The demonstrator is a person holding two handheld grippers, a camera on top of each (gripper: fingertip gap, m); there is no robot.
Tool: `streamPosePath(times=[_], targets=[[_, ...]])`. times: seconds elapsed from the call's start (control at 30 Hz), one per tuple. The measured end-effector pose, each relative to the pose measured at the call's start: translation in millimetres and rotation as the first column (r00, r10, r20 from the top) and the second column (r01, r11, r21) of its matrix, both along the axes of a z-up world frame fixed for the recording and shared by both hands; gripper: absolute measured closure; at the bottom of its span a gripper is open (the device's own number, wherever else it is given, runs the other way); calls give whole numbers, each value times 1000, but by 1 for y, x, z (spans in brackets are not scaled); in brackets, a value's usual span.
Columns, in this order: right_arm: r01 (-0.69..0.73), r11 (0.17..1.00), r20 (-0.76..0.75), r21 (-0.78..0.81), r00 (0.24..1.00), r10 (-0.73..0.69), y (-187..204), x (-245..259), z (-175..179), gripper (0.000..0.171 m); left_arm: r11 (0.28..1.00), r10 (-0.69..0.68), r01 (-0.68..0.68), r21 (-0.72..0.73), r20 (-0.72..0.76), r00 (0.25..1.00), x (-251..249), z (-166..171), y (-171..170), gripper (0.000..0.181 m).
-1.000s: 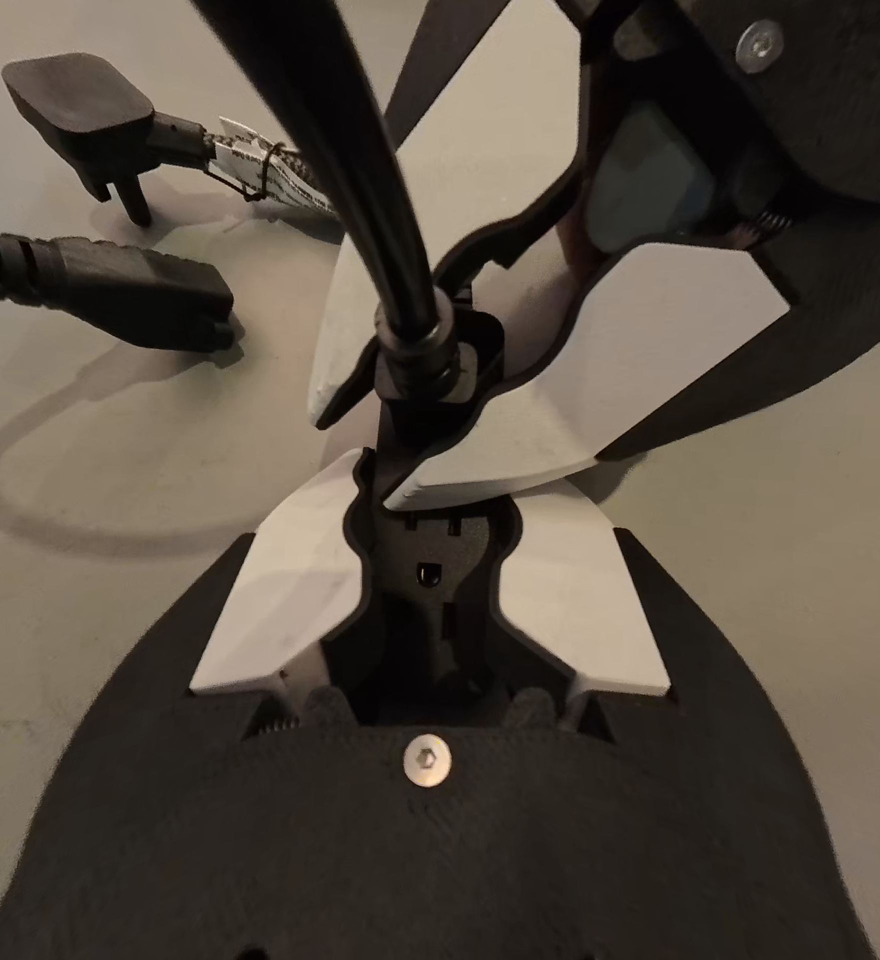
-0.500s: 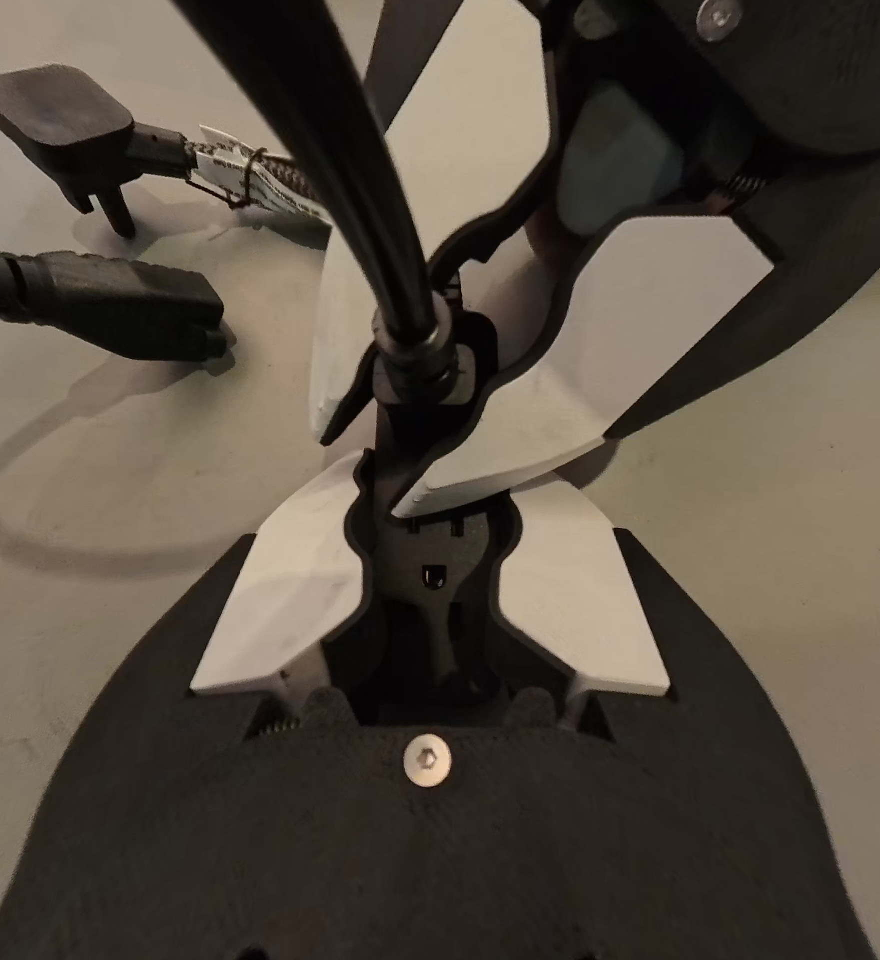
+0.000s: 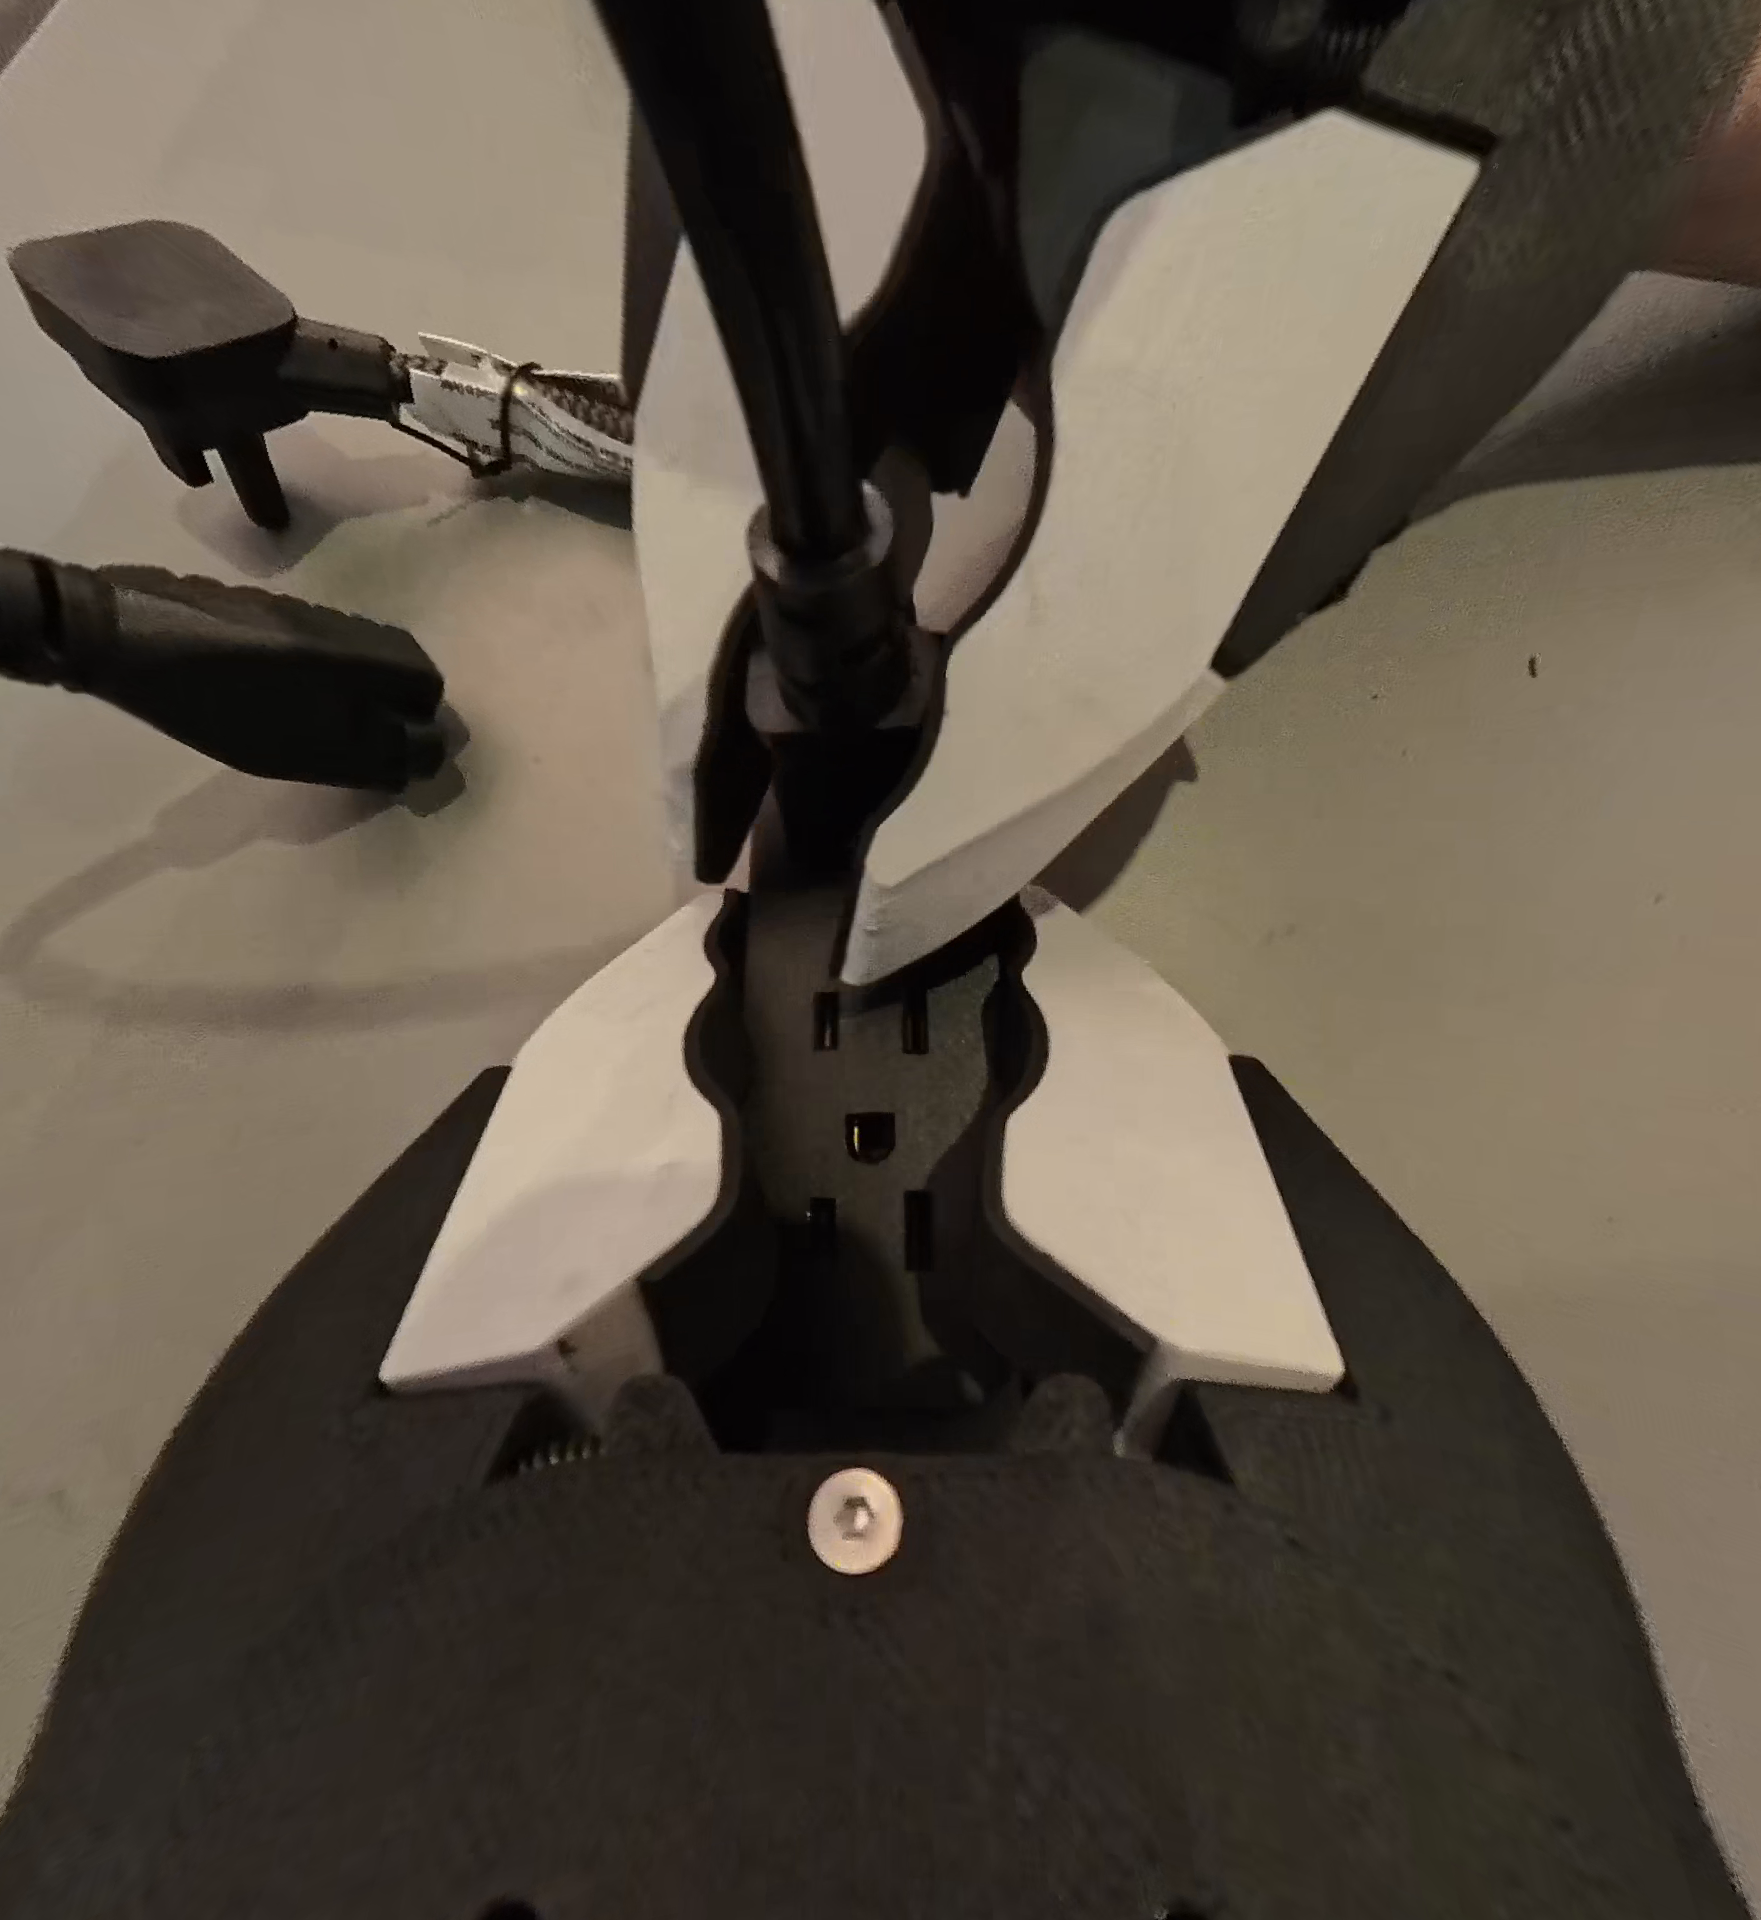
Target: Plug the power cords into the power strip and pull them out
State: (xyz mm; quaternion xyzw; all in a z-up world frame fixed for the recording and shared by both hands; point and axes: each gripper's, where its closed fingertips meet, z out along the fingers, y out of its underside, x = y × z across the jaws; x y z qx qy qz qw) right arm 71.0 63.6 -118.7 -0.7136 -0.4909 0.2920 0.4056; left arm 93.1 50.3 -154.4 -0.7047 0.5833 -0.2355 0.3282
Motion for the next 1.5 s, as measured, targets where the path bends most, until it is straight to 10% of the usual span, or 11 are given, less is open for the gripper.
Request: streamPosePath(times=[0.23, 0.47, 0.9, 1.17, 1.5], targets=[[21, 993, 297, 117, 953, -55, 3, 0, -5, 148, 999, 13, -14, -33, -10, 1000, 0, -2, 1, 137], [-127, 965, 49, -230, 989, 142, -4, -1, -4, 145, 999, 12, -12, -30, -2, 1000, -1, -2, 1, 137], [-402, 916, 202, 10, 898, 392, -13, 6, 4, 143, 999, -37, 36, -38, -8, 999, 0, -2, -3, 137], [-342, 940, 104, 21, 935, 338, -13, 8, 6, 143, 998, -48, 47, -40, -9, 999, 0, -2, -3, 137], [-222, 975, 432, 20, 881, 192, -8, 6, 1, 144, 998, -38, 37, -40, -19, 999, 0, -3, -5, 137]])
